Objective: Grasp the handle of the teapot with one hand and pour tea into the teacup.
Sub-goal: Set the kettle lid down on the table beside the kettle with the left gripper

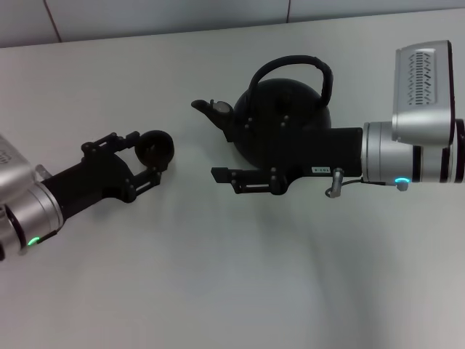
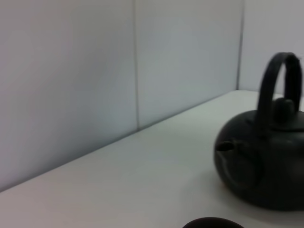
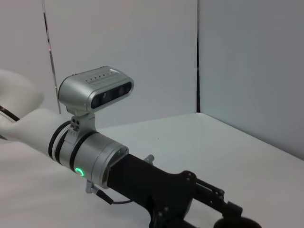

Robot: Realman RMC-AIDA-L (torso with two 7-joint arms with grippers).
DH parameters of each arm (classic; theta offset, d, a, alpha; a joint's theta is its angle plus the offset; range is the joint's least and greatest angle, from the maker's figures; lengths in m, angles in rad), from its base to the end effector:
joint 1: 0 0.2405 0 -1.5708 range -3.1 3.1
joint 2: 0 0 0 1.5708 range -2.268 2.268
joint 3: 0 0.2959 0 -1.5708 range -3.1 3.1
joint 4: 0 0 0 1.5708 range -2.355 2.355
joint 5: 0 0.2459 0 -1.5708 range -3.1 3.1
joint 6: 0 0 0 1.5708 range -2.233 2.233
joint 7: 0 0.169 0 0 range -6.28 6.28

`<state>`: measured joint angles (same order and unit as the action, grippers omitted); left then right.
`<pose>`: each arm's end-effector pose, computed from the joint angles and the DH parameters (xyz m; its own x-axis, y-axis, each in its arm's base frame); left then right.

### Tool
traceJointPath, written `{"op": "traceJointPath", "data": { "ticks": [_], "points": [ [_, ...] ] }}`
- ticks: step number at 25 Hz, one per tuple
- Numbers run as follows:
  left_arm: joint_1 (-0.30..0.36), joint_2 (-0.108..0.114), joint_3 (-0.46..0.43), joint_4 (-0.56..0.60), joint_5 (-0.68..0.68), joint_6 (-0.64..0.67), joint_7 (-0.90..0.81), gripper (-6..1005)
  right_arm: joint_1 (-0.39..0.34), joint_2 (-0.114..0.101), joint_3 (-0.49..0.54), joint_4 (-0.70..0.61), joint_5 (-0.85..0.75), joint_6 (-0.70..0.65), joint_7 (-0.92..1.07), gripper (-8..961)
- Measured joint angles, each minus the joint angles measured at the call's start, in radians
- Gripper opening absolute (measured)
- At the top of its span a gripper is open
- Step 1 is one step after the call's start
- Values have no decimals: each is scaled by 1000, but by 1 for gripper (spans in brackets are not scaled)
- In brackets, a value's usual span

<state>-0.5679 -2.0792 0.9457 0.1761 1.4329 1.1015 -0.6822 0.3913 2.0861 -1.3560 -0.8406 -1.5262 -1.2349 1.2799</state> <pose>-0.3372 0.3927 -0.1227 0.8638 0.1506 0.4808 0.4054 -0.7743 -0.4859 0.2484 0.3818 -0.0948 0.8697 -0.1176 -0.4795 -0.2590 -0.9355 -0.2405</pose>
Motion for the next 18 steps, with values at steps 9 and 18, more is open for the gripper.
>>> {"op": "traceJointPath", "data": {
  "ticks": [9,18],
  "points": [
    [-14,-1,28,-21,1,3,0,658,-3,0,1,0,0,0,-10,631],
    [-14,-1,30,-29,5,3,0,657,-3,0,3,0,0,0,-10,628]
  ]
}}
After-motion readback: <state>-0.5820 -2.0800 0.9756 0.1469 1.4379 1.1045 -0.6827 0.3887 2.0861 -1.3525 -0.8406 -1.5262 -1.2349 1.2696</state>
